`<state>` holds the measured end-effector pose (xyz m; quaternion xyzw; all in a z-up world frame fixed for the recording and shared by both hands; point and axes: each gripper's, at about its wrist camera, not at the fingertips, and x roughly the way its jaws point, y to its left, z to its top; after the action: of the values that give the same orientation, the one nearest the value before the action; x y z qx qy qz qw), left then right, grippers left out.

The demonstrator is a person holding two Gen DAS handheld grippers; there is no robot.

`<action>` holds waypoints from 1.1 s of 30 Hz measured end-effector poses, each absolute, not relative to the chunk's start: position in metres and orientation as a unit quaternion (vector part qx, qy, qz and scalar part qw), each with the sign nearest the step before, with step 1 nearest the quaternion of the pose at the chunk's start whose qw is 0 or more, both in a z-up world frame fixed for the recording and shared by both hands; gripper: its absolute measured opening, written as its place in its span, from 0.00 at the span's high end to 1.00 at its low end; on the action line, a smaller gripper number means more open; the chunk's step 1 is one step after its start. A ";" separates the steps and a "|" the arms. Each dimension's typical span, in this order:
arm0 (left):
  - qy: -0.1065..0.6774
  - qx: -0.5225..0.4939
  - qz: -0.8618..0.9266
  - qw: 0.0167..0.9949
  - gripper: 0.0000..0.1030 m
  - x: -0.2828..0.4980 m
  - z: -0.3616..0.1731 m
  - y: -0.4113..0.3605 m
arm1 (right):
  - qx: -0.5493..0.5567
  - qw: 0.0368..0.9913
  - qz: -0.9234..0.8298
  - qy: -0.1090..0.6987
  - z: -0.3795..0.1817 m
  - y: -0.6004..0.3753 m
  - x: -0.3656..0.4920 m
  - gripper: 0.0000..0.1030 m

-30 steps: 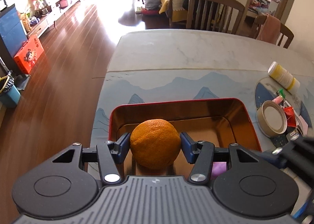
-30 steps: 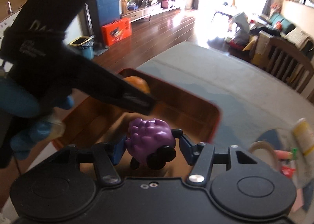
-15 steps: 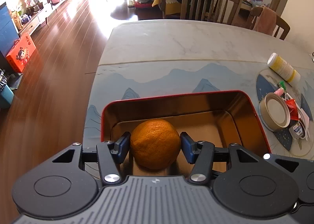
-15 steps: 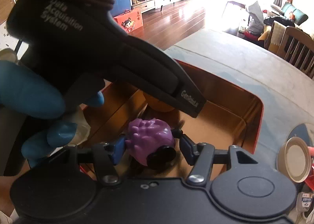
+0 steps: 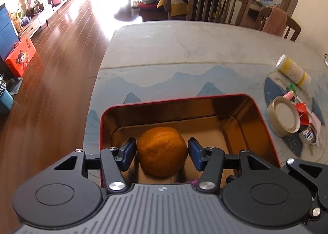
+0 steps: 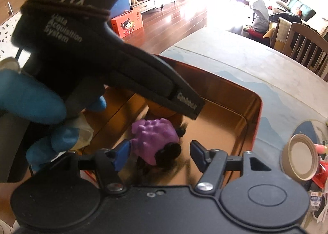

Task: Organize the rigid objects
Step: 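Carry the orange with the left tool while the right tool carries the purple toy into the tin, then open both tools to release the orange and purple toy in the tin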

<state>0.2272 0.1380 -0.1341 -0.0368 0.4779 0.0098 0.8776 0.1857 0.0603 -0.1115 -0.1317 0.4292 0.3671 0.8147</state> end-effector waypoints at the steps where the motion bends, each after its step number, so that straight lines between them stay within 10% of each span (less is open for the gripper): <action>1: 0.474 -0.035 0.009 0.880 0.43 0.226 -0.132 0.138 | -0.133 0.816 0.367 0.426 -0.110 0.059 0.183 0.37; 33: 0.368 -0.050 -0.007 0.928 0.18 0.140 -0.044 0.090 | -0.035 0.890 0.280 0.358 -0.045 -0.053 0.134 0.07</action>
<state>0.1399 0.0905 -0.0440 -0.0497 0.3679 -0.0071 0.9285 0.1341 -0.0531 -0.0450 -0.0352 0.3584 0.2798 0.8899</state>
